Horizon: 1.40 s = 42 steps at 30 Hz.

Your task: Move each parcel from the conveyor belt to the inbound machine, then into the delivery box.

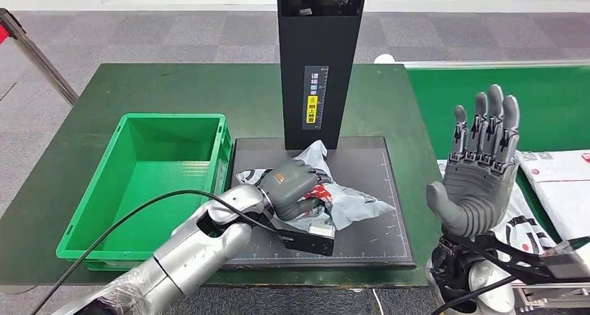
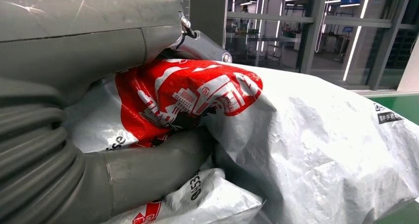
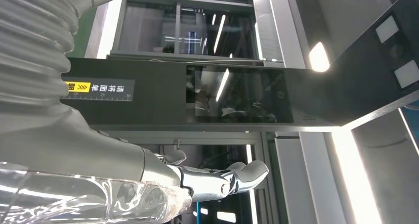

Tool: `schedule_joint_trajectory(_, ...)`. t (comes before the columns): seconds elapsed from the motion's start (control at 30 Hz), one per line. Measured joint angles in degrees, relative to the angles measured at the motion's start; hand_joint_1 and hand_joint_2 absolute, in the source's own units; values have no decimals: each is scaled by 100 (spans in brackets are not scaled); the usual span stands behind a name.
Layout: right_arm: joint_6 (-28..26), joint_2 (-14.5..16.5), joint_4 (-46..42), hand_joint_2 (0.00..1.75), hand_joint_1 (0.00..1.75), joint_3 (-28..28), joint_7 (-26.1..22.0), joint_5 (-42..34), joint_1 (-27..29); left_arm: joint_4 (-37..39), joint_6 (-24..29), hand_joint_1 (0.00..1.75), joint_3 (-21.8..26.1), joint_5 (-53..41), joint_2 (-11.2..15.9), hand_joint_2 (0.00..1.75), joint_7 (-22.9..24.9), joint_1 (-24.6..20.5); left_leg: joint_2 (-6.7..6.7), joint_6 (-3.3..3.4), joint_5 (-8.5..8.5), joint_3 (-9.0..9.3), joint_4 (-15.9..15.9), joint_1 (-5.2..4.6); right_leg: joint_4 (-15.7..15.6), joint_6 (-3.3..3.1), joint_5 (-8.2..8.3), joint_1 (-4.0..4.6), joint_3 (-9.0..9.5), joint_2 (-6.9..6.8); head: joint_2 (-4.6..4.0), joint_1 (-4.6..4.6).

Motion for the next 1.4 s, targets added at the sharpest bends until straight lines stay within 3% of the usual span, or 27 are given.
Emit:
schedule_joint_trajectory(0.6, -8, -2, -14, 175, 0, 0, -53, -18, 30, -232, -27, 175, 5, -121, 27, 175, 57, -66, -1, 0, 0, -1, 0, 0, 0, 0, 0, 0, -2, 2, 0, 0)
schedule_joint_trajectory(0.97, 131, 14, -80, 175, 0, -2, -94, -116, 55, -1099, -555, 175, 11, -458, 145, 175, 704, -858, -1, 0, 0, -2, 1, 0, 1, 0, 1, 0, -3, 2, 0, 0)
schedule_joint_trajectory(1.23, 232, 243, -407, 175, 0, -256, -159, -181, 353, -1197, -834, 175, 20, -516, 178, 175, 745, -1622, 2, -3, 2, -10, 3, 0, 3, 0, 1, -1, -13, 4, 0, 1)
schedule_joint_trajectory(1.4, 285, 327, -505, 175, 0, -370, -85, -189, 360, -1201, -854, 175, 20, -514, 143, 175, 755, -1759, 5, -2, 2, -9, 3, -1, 3, 1, 2, -2, -13, 6, 0, 1)
